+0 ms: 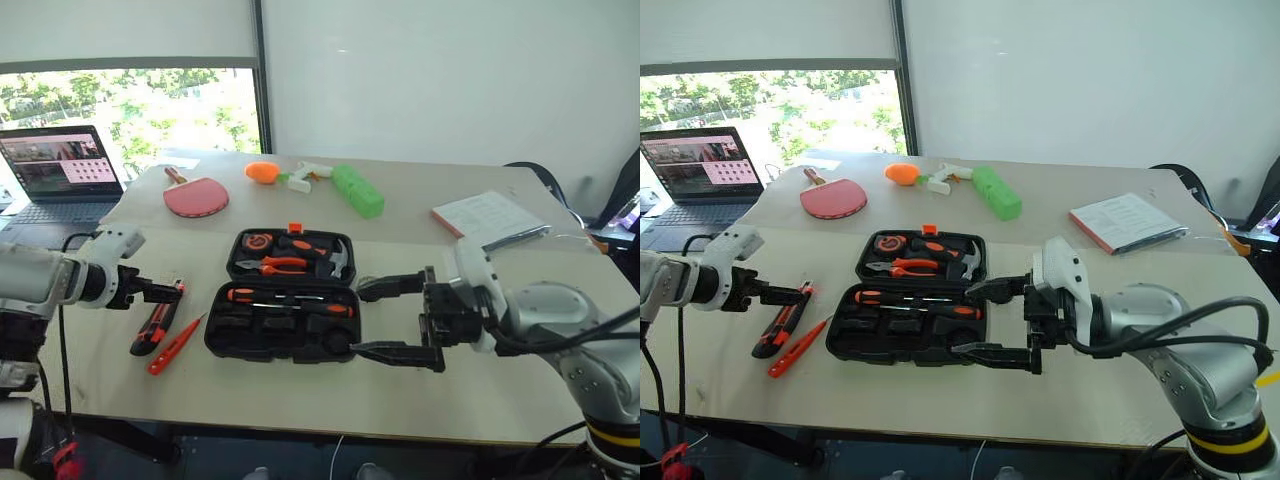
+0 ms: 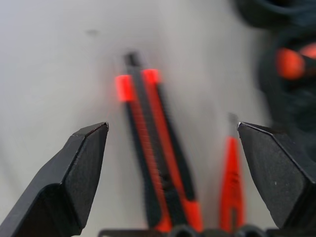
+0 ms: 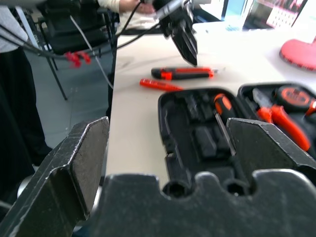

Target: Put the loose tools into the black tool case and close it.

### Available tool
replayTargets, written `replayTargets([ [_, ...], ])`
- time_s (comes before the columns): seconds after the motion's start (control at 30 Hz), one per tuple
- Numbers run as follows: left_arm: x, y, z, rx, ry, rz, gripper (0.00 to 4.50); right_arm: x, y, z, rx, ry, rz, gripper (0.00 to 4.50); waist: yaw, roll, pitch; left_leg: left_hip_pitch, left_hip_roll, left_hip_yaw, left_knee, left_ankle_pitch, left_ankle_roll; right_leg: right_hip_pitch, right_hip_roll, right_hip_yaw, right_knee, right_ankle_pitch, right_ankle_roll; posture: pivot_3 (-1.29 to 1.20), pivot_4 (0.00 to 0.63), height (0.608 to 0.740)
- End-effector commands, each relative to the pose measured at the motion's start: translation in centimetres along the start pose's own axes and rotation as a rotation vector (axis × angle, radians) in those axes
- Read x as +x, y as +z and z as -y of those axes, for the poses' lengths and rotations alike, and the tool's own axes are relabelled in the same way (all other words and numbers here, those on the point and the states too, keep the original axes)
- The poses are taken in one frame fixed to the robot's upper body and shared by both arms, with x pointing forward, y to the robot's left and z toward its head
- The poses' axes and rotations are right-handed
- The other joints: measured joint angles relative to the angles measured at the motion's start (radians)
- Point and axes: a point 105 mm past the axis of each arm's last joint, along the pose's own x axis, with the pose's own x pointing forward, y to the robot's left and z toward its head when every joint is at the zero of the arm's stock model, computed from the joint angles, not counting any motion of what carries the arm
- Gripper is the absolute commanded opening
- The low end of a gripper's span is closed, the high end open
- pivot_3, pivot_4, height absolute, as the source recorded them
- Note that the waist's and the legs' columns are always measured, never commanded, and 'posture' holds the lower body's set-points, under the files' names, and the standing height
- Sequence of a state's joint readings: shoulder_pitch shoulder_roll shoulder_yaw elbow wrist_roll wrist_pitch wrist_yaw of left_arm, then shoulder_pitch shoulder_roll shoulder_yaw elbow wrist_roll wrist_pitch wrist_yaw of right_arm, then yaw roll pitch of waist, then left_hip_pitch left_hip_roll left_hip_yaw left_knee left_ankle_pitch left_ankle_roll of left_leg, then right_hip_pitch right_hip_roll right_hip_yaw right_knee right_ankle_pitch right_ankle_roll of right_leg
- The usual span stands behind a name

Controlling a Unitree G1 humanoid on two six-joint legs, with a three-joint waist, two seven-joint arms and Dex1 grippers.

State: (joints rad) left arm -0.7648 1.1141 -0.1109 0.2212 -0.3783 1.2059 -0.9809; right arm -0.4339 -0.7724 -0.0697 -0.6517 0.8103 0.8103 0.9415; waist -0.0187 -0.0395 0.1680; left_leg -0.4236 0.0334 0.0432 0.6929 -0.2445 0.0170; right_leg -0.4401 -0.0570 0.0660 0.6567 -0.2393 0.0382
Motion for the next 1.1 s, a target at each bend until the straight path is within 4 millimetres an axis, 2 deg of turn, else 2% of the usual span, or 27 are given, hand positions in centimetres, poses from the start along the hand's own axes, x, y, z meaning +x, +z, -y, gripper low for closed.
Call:
replayTargets([
  [0.03, -1.1, -0.6, 1.4, 0.070, -0.057, -0.068, 4.50, -0.4, 0.9, -0.4, -0.033, -0.015, 0.017, 4.48, -0.002, 0.000, 0.000, 0.000, 0.000, 0.000, 0.000, 0.000, 0.000, 0.000, 0.000, 0.000, 0.000, 0.000, 0.000, 0.00, 0.150, 0.738],
  [0.13, -1.0, -0.8, 2.7, 0.110, -0.107, -0.095, 4.50, -0.3, 0.7, -0.3, -0.030, -0.029, 0.017, 4.48, 0.002, 0.000, 0.000, 0.002, 0.000, 0.000, 0.000, 0.000, 0.000, 0.001, 0.000, 0.000, 0.001, 0.000, 0.000, 0.00, 0.150, 0.738],
  [0.23, -0.5, -1.5, 2.6, 0.134, -0.089, -0.141, 3.79, 0.0, 0.9, -0.4, -0.030, -0.038, 0.032, 4.50, 0.005, 0.000, 0.000, 0.001, 0.000, 0.000, 0.002, 0.000, 0.000, 0.002, 0.001, 0.000, 0.001, 0.000, 0.000, 0.00, 0.150, 0.738],
  [0.37, -0.3, -2.4, 2.8, 0.142, -0.106, -0.202, 2.42, 0.4, 1.0, -0.7, -0.019, -0.052, 0.052, 4.50, 0.004, 0.000, 0.000, 0.001, 0.000, 0.000, 0.001, 0.000, 0.000, 0.002, 0.001, 0.000, 0.001, 0.000, 0.000, 0.00, 0.150, 0.738],
  [0.53, 0.5, -2.3, 3.0, 0.131, -0.133, -0.226, 2.42, 0.9, 0.9, -1.4, 0.002, -0.069, 0.072, 4.50, 0.005, 0.000, 0.000, 0.000, 0.000, -0.001, 0.001, 0.000, 0.000, 0.001, 0.001, 0.000, 0.000, 0.000, 0.001, 0.00, 0.150, 0.738],
  [0.83, 1.2, -3.5, 3.8, 0.161, -0.174, -0.320, 2.42, 1.4, 0.8, -1.4, 0.019, -0.120, 0.092, 4.50, 0.004, 0.000, 0.000, 0.000, 0.000, -0.001, 0.002, 0.000, 0.000, 0.001, 0.001, 0.000, 0.001, 0.000, 0.001, 0.00, 0.150, 0.738],
  [1.1, 1.6, -5.4, 4.5, 0.164, -0.196, -0.398, 2.42, 1.6, 0.8, -1.5, 0.020, -0.133, 0.096, 4.50, 0.005, 0.000, 0.000, 0.001, 0.000, -0.001, 0.002, 0.000, 0.000, 0.002, 0.001, 0.000, 0.001, 0.000, 0.001, 0.00, 0.150, 0.738],
])
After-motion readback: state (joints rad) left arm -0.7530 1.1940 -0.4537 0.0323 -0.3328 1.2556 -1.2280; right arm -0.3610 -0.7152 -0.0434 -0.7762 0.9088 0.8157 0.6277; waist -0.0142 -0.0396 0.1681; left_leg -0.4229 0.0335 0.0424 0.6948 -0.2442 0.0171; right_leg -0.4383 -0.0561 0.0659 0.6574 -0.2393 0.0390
